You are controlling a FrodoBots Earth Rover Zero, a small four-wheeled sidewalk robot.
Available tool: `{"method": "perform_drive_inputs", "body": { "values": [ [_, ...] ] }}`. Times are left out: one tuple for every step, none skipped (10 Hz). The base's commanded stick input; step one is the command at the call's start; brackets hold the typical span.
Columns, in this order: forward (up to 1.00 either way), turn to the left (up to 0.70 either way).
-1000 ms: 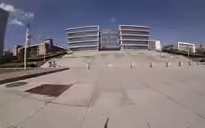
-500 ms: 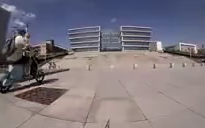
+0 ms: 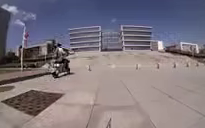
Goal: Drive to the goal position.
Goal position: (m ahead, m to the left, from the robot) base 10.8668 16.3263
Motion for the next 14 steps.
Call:
{"method": "perform_drive_inputs", "body": {
  "values": [
    [0.7, 0.0],
    [0.7, 0.0],
    [0.7, 0.0],
    [0.7, 0.0],
    [0.7, 0.0],
    [0.7, -0.03],
    [0.7, -0.19],
    [0.7, -0.35],
    [0.7, -0.35],
    [0.7, -0.22],
    [0.7, 0.0],
    [0.7, 0.0],
    [0.7, 0.0],
    [0.7, 0.0]
  ]
}}
